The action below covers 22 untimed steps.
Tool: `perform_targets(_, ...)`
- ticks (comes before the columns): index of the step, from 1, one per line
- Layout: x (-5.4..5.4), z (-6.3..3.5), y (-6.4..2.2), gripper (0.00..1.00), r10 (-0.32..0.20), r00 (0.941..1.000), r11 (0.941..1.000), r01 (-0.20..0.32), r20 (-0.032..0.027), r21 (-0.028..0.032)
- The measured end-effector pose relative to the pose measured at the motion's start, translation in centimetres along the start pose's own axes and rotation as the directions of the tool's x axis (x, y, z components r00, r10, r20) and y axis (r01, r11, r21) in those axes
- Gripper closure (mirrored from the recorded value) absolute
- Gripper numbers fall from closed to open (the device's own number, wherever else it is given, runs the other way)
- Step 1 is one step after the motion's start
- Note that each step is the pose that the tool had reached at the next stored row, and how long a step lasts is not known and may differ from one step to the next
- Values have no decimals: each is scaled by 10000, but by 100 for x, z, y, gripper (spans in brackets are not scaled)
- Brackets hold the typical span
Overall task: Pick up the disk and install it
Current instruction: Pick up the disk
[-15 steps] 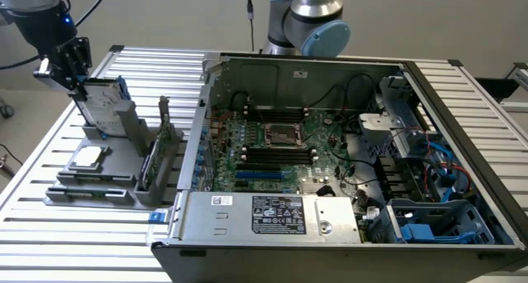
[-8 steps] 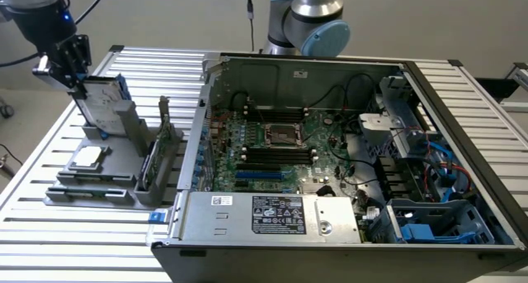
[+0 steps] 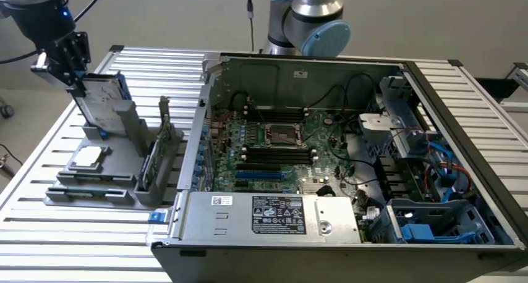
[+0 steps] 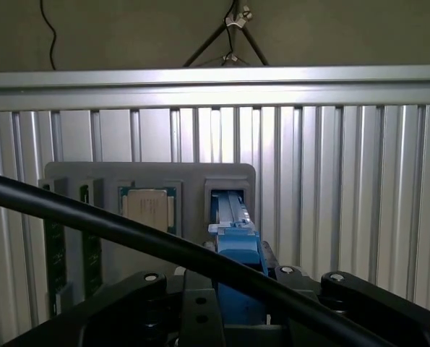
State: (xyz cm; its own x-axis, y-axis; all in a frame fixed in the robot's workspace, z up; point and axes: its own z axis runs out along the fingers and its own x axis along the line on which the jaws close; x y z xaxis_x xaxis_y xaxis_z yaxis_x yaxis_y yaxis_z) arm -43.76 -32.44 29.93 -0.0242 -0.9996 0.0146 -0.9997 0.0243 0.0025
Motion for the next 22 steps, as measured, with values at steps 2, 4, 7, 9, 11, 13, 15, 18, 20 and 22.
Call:
perform_targets(2,0,-21,0,67,-1,10000,10000,1,0,11)
perform_targets(4,1,-45,0,67,-4,10000,10000,4,1,21)
perform_targets(7,1,-85,-1,67,-4,10000,10000,4,1,30)
perform_targets(9,1,-116,-1,67,-4,10000,10000,4,1,31)
perform_targets(11,2,-146,-3,67,-4,10000,10000,4,1,33)
perform_targets(13,2,-182,-5,67,-5,10000,10000,5,1,34)
perform_targets(15,3,-222,-6,67,-5,10000,10000,5,1,32)
perform_targets(18,4,-283,-10,67,-5,10000,10000,5,0,32)
perform_targets(20,4,-329,-13,67,-5,10000,10000,5,1,32)
perform_targets(22,5,-377,-16,67,-5,10000,10000,5,1,32)
